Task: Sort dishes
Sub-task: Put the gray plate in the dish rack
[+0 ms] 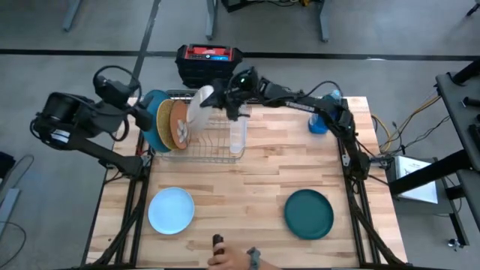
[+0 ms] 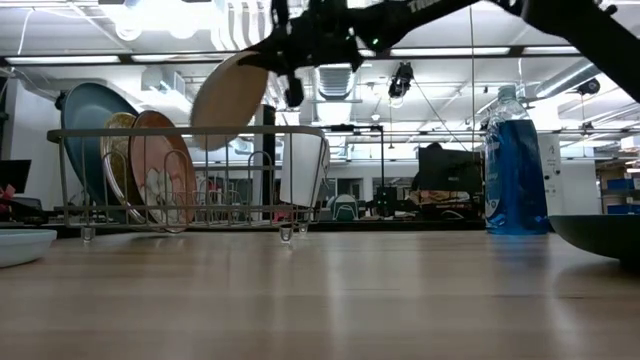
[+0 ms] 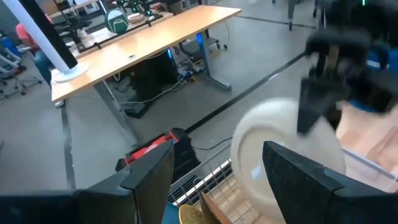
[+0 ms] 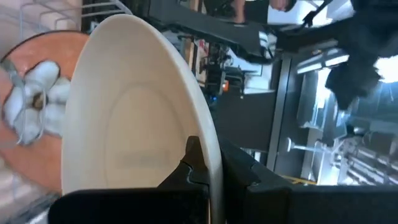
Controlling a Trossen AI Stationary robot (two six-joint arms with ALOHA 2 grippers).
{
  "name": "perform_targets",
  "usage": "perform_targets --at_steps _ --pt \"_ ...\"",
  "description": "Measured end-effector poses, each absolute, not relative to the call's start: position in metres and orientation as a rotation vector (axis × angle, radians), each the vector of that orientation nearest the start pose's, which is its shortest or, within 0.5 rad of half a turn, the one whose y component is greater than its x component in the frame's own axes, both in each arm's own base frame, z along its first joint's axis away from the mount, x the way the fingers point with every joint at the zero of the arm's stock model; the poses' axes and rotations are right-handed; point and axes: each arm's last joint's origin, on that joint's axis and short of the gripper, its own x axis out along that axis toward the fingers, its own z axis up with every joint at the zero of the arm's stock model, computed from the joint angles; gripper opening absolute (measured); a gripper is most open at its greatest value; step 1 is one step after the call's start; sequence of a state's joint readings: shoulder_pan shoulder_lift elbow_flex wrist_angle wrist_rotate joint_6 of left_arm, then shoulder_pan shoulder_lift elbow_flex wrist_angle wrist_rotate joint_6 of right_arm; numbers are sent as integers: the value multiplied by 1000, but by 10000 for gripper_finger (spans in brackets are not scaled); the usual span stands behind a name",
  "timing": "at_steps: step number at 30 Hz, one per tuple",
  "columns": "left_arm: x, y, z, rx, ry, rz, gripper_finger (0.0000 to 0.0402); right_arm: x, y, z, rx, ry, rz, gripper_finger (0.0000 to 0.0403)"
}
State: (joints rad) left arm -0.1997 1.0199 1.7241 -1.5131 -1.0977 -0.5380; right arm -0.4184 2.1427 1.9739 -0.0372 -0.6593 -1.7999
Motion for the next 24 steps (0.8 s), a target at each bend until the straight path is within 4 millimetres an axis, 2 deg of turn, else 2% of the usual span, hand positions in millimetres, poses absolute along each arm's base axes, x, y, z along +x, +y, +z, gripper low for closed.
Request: perform_targets --at_steps 5,11,24 --pt "82 10 475 5 402 971 235 487 -188 298 -1705 -96 284 0" --pt "75 11 476 -17 402 944 235 494 -191 279 -1692 -75 304 0" --pt "73 10 475 -34 417 911 235 496 -188 276 -1627 -61 316 0"
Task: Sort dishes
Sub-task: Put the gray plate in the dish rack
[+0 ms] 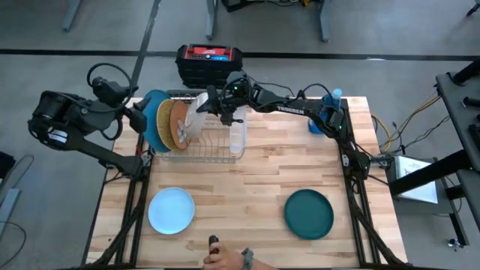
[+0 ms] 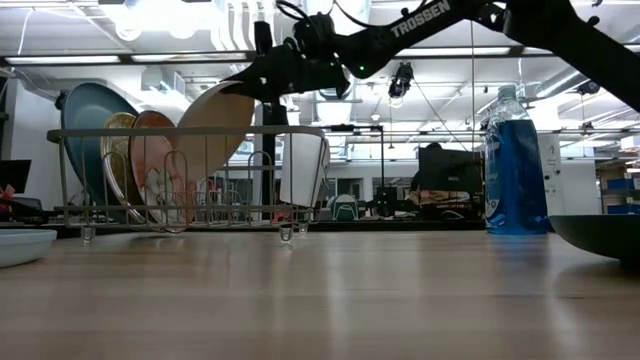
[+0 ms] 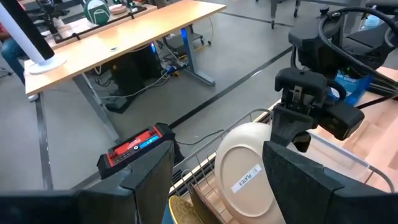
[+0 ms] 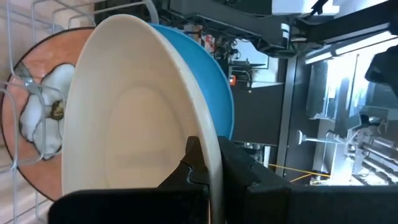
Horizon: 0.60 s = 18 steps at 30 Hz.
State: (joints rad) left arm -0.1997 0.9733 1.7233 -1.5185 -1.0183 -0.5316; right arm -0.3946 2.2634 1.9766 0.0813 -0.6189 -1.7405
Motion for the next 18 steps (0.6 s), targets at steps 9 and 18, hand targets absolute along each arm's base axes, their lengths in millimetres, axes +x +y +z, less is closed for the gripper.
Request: perform_targets --at_steps 9,18 --pt "75 10 474 -36 430 899 235 504 -188 253 -1615 -29 336 0" --pt "76 9 473 -34 434 899 235 504 -187 249 -1591 -8 357 17"
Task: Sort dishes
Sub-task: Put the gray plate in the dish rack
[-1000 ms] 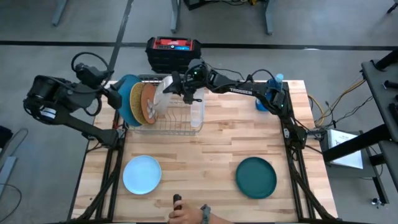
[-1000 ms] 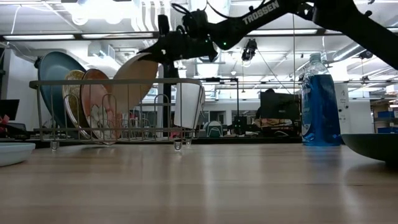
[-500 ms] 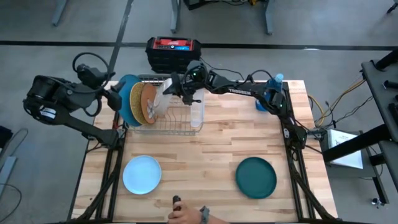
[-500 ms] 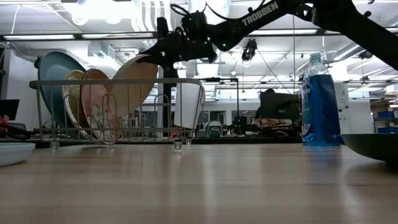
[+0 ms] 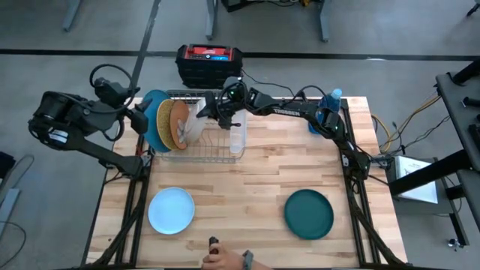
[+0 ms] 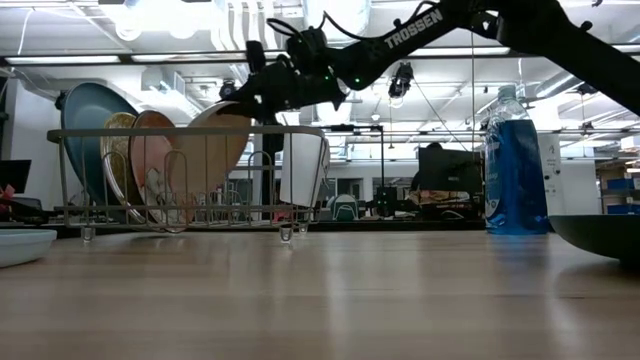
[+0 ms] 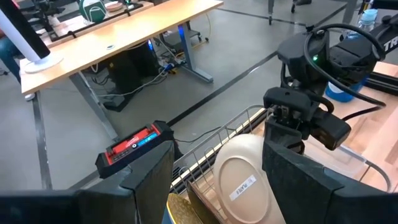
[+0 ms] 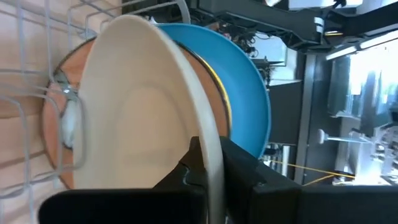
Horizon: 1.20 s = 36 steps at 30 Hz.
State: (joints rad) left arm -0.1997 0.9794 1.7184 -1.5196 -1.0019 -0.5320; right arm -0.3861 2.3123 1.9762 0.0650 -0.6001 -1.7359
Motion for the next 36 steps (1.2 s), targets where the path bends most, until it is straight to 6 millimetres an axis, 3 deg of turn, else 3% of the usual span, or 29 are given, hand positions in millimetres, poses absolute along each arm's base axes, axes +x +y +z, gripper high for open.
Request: perform_targets --at_steps 8,19,25,36 --pt "77 9 473 -30 440 899 235 505 -185 248 -1526 7 365 68" --pt "80 9 472 -22 450 900 235 505 -185 249 -1510 7 355 96" --pt "82 8 472 -18 455 901 235 508 -184 253 -1426 107 228 94" --pt "85 8 471 -16 461 902 235 508 -183 251 -1393 131 232 69"
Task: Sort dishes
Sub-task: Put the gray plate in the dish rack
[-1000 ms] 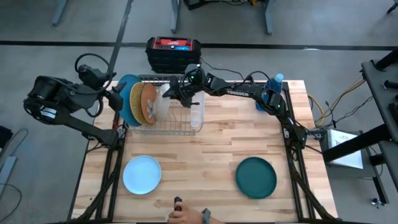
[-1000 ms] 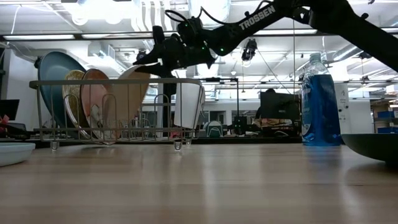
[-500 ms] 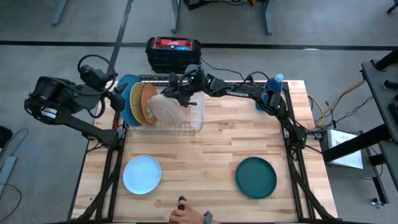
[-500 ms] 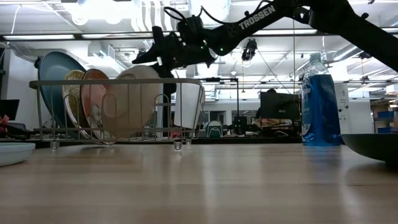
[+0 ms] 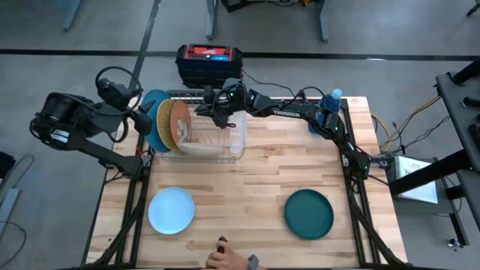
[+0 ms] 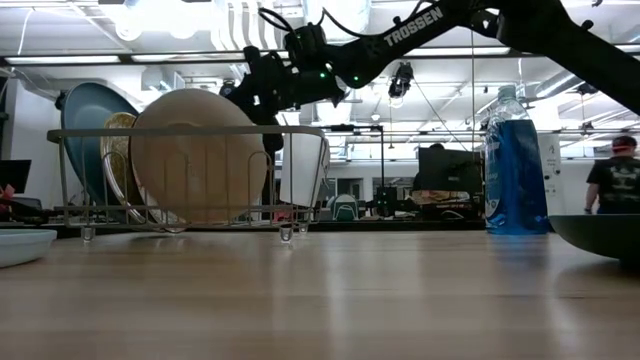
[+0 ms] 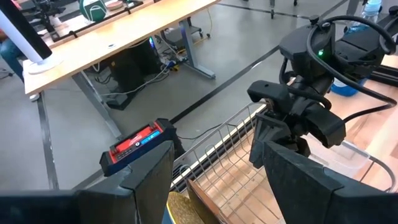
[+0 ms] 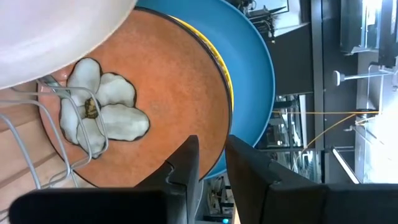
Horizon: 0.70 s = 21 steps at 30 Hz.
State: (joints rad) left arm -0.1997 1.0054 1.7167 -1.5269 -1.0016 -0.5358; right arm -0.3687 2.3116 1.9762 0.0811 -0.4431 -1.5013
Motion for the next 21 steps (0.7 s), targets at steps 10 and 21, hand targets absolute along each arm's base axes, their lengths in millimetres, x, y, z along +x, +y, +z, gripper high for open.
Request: perform_targets --at_steps 10,21 --pt "90 6 464 -12 496 886 235 504 -182 266 -1378 146 176 88" --pt "99 5 459 1 523 890 235 450 -165 336 -510 232 388 118"
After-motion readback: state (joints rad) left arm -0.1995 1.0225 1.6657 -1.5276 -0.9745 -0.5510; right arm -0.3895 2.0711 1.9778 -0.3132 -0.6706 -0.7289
